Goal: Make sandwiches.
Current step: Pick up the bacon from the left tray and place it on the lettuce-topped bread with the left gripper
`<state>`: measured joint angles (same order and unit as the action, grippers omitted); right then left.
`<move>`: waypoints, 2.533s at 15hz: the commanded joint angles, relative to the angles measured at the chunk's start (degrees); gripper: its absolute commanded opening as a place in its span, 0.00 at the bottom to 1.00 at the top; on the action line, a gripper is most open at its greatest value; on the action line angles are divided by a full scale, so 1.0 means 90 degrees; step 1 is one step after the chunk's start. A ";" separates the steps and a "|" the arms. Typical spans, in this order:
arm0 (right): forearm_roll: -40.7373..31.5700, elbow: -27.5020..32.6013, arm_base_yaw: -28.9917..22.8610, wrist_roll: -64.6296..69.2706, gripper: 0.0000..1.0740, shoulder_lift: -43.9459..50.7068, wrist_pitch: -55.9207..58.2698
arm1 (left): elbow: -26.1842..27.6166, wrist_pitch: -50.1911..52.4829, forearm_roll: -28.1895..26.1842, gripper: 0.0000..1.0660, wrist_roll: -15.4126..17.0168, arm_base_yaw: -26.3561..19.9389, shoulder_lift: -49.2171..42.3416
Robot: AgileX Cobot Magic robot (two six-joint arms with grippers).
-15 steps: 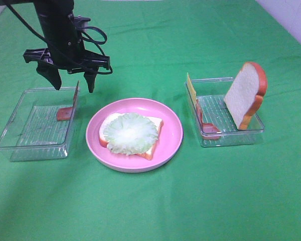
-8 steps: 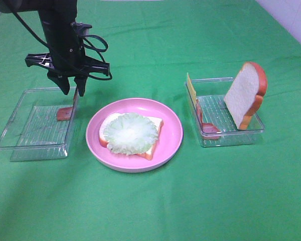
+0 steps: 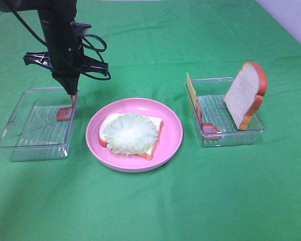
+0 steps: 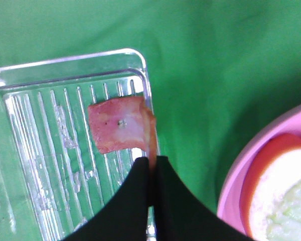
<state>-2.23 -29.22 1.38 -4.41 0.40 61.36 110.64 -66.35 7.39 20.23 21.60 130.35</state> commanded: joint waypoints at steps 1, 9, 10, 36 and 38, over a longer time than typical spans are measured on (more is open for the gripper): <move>0.0019 0.0025 0.0025 -0.0064 0.72 0.0083 -0.0089 | 0.0159 -0.0274 0.0000 0.00 -0.0095 0.0032 -0.0242; 0.0019 0.0025 0.0025 -0.0064 0.72 0.0083 -0.0089 | 0.0204 -0.0420 -0.2979 0.00 -0.1522 0.0076 -0.1241; 0.0019 0.0025 0.0025 -0.0064 0.72 0.0083 -0.0089 | 0.0197 -0.0407 -0.3425 0.00 -0.1814 0.0216 -0.1241; 0.0019 0.0025 0.0025 -0.0064 0.72 0.0083 -0.0089 | 0.0197 -0.0809 -0.1630 0.56 -0.0968 0.0955 -0.0089; 0.0019 0.0025 0.0025 -0.0064 0.72 0.0083 -0.0089 | 0.0197 -0.0809 -0.1636 0.59 -0.0815 0.0955 -0.0089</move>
<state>-2.23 -29.22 1.38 -4.41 0.40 61.36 112.47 -69.67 -7.16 12.38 29.85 129.37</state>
